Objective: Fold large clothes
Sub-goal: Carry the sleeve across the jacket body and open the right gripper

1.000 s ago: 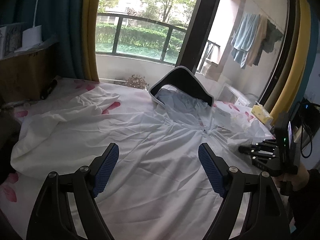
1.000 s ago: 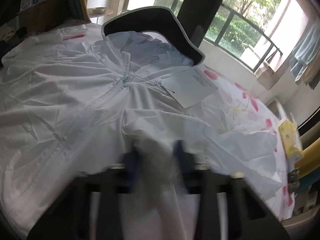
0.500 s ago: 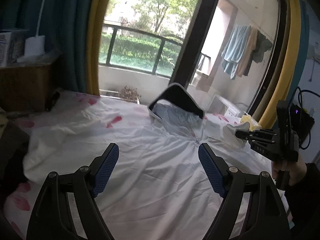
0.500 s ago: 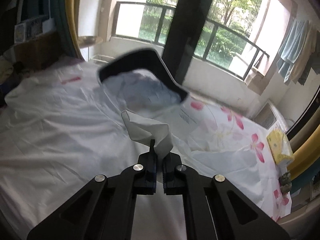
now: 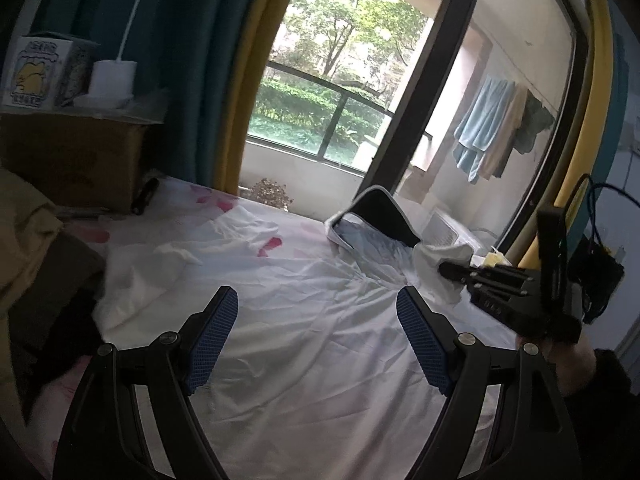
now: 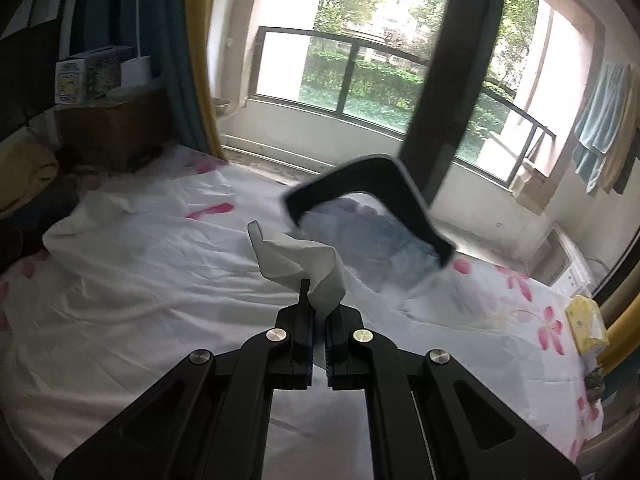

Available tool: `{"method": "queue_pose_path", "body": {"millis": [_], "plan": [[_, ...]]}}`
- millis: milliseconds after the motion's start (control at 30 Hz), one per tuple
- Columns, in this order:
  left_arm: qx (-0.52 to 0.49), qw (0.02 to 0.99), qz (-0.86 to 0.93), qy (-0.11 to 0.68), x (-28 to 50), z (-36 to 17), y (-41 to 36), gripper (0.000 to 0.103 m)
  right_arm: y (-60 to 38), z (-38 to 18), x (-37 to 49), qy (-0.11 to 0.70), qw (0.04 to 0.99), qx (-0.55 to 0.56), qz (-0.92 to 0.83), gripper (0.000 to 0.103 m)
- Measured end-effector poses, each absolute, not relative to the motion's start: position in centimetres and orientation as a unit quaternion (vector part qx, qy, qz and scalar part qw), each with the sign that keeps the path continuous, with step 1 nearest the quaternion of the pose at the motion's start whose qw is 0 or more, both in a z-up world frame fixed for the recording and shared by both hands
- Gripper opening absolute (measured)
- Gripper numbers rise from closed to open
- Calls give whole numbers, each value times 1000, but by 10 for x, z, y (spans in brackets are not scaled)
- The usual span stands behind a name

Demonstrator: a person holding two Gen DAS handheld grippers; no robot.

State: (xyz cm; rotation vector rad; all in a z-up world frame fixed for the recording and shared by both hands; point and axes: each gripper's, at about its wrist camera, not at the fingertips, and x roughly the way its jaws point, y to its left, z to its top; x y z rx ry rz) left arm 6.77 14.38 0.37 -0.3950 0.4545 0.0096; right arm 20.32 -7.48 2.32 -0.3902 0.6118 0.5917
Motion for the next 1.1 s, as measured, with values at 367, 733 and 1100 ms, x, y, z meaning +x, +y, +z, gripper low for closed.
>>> {"method": "queue_pose_path", "body": {"millis": [367, 733, 1100], "plan": [[-209, 950, 14, 233, 66, -2, 167, 84, -34, 9, 203, 317, 878, -181, 311, 4], [-203, 943, 11, 262, 75, -12, 181, 84, 8, -17, 211, 344, 860, -166, 339, 4], [-193, 938, 9, 288, 83, -22, 181, 84, 14, -22, 212, 382, 829, -139, 385, 66]]}}
